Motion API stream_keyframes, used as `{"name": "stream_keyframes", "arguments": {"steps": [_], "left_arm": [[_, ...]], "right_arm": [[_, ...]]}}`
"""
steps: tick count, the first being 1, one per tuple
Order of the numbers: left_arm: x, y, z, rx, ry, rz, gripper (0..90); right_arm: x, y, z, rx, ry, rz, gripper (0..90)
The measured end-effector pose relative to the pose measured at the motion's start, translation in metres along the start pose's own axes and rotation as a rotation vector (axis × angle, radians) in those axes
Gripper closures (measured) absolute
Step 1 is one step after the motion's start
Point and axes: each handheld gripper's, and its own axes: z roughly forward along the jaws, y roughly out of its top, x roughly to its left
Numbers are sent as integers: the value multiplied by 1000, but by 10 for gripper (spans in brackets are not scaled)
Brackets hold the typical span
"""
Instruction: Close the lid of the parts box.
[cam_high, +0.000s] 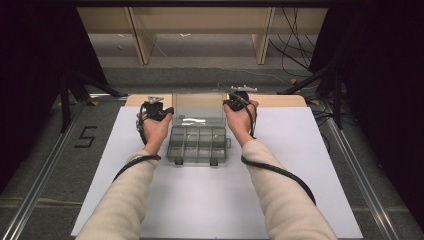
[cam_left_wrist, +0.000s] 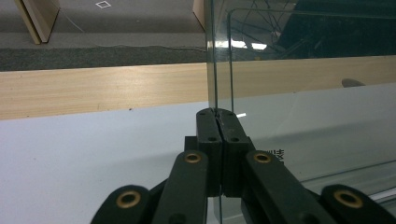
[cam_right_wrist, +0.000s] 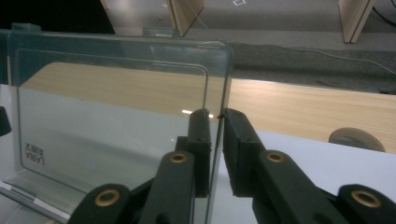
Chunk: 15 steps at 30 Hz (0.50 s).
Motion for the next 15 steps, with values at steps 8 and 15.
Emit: {"name": "stream_keyframes", "arguments": {"steps": [8,15], "left_arm": [[3,-1,1,5,-14,16,879],[8,10,-3,-14,-43,35,782]], "right_arm": [[2,0,-1,-1,-10,35,886],[5,0,-8,-13,-9,18,890]]}}
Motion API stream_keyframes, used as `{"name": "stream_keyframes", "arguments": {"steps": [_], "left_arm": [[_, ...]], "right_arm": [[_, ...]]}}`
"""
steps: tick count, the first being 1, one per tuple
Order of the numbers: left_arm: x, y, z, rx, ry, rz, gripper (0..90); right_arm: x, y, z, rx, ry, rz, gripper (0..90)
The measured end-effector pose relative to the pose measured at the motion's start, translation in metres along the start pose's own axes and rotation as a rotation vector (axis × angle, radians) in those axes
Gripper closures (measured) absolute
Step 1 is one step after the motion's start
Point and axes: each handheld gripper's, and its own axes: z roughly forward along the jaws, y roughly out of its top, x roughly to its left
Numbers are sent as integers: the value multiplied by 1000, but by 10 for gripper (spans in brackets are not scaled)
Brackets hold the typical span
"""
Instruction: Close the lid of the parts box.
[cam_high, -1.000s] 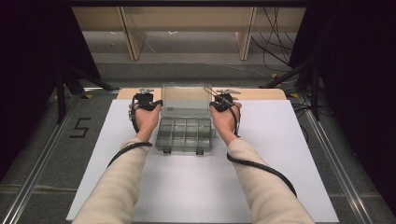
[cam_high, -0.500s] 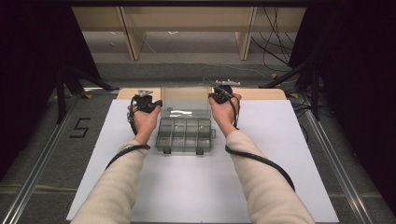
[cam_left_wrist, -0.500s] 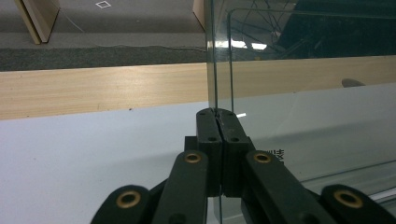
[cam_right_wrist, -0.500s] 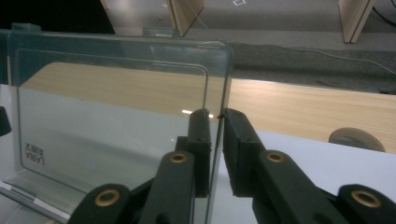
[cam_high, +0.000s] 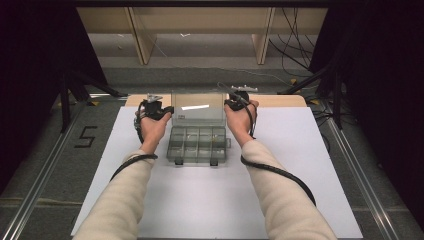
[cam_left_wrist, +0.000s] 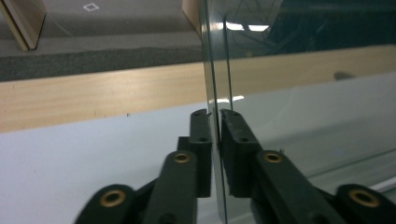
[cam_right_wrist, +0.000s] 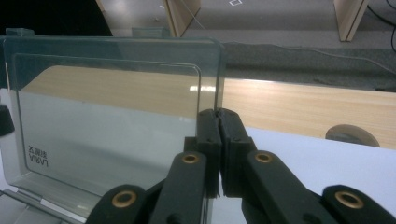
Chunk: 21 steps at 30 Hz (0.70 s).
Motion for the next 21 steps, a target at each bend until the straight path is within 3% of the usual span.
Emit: {"name": "stream_keyframes", "arguments": {"steps": [4,7,15,21], "left_arm": [[0,13,-3,-16,-9,27,751],[-2,21,-3,2,0,55,748],[-4,25,-3,-5,8,29,855],[-5,23,-6,-19,5,22,872]], "right_arm": [[2,-1,-6,-9,16,-8,892],[3,-1,-9,-21,24,-16,893],[1,-4,-13,-34,36,-30,892],[0,-6,-15,-33,41,-25,887]]}}
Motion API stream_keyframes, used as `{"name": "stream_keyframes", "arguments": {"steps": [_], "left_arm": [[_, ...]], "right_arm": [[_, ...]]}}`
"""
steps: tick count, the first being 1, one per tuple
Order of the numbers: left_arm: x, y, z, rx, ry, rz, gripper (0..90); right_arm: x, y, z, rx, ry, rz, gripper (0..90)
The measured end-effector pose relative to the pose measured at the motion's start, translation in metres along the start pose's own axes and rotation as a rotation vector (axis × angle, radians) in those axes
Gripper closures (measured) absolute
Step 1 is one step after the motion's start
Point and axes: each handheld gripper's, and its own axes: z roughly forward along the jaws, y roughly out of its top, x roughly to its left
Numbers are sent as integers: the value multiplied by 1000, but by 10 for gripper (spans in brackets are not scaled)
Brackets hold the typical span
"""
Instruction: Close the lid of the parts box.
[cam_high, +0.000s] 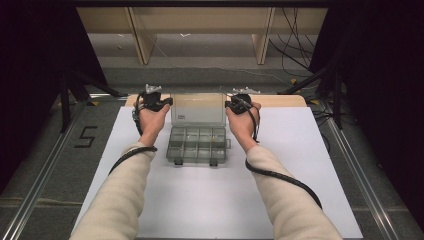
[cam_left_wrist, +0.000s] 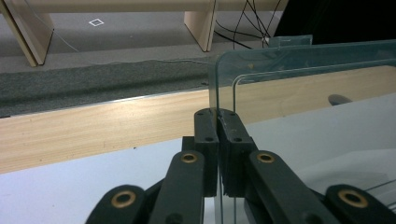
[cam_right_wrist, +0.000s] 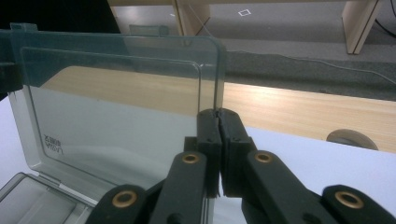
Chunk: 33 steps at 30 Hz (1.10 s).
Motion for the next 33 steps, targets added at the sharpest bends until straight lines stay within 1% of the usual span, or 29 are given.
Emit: {"name": "stream_keyframes", "arguments": {"steps": [2,3,4,5,6,8,10,11,12,14,17,20,23,24,25,26,27,28,29,30,31,33], "left_arm": [[0,-1,-1,-4,-4,4,872],[0,-1,-2,-4,-6,3,873],[0,-1,-3,-6,-5,2,873],[-1,-1,-3,-10,-6,6,873],[-1,-1,-4,-11,-10,10,873],[-1,-2,-5,-17,-18,15,875],[-1,-2,-7,-17,-19,23,875],[-1,-2,-8,-16,-21,22,875],[-1,-2,-8,-16,-22,22,875],[-1,-2,-9,-14,-21,19,874],[1,-3,-9,-15,-26,21,872],[0,-3,-9,-15,-27,28,868],[2,-2,-9,-10,-37,44,859],[2,-1,-9,-3,-43,57,853],[3,0,-9,1,-38,75,845],[3,1,-9,-1,-27,91,813],[3,2,-10,-23,-30,91,790],[3,4,-10,-38,-30,78,785],[3,6,-11,-45,-27,77,785],[3,8,-11,-36,-27,84,788],[3,9,-11,-40,-26,83,791],[3,11,-11,-29,-24,87,810]], "right_arm": [[1,0,-1,-3,1,-13,878],[1,1,-1,0,-6,-24,875],[2,1,-1,6,-6,-20,868],[2,2,-1,-1,-9,-36,859],[3,3,-1,-3,-15,-32,846],[4,7,-1,-21,-15,-40,820],[6,11,-2,-31,-19,-60,798],[7,14,-2,-27,-24,-69,796],[7,16,-1,-34,-32,-77,798],[7,19,-1,-26,-33,-74,818],[9,19,0,-27,-51,-91,849],[7,19,-1,-23,-44,-77,854],[8,19,-2,-26,-44,-83,856],[8,19,-2,-27,-43,-81,857],[7,19,-3,-31,-44,-87,858],[8,19,-4,-23,-36,-71,859],[8,19,-4,-23,-35,-73,859],[8,19,-4,-29,-36,-75,859],[8,19,-5,-27,-32,-78,859],[8,19,-5,-30,-33,-79,859],[8,18,-5,-32,-29,-79,860],[9,18,-5,-34,-29,-82,860]]}}
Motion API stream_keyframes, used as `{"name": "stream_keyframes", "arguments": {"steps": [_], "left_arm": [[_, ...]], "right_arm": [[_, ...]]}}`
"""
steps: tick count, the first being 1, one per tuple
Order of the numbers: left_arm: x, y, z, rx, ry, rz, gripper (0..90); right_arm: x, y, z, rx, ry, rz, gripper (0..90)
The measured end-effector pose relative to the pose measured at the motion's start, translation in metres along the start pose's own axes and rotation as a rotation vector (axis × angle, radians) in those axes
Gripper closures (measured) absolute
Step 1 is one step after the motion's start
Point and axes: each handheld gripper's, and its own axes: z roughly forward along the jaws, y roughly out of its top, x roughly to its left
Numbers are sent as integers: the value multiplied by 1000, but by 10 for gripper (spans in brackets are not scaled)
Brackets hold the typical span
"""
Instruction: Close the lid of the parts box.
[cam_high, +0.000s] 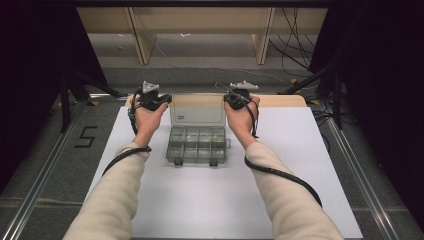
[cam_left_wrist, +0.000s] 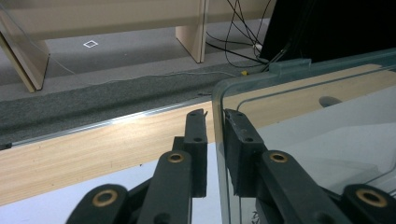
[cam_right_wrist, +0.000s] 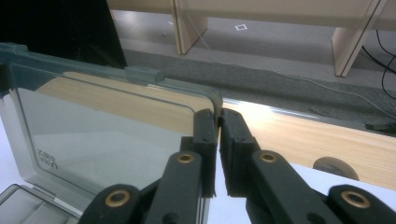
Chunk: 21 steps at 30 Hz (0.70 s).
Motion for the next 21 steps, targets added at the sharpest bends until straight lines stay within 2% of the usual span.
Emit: {"name": "stream_keyframes", "arguments": {"steps": [4,6,9,11,21], "left_arm": [[-2,1,0,2,11,-11,845],[-2,0,0,-7,14,-27,852],[-4,-2,-1,-23,15,-34,862],[-5,-2,-3,-17,20,-17,862],[-9,-6,-9,-42,23,5,864]], "right_arm": [[1,0,-2,-5,11,-5,860],[1,-1,-2,-8,3,-23,859],[-1,-2,-2,-10,10,-10,858],[-1,-3,-3,-13,16,-13,857],[0,-6,-8,-26,13,-37,856]]}}
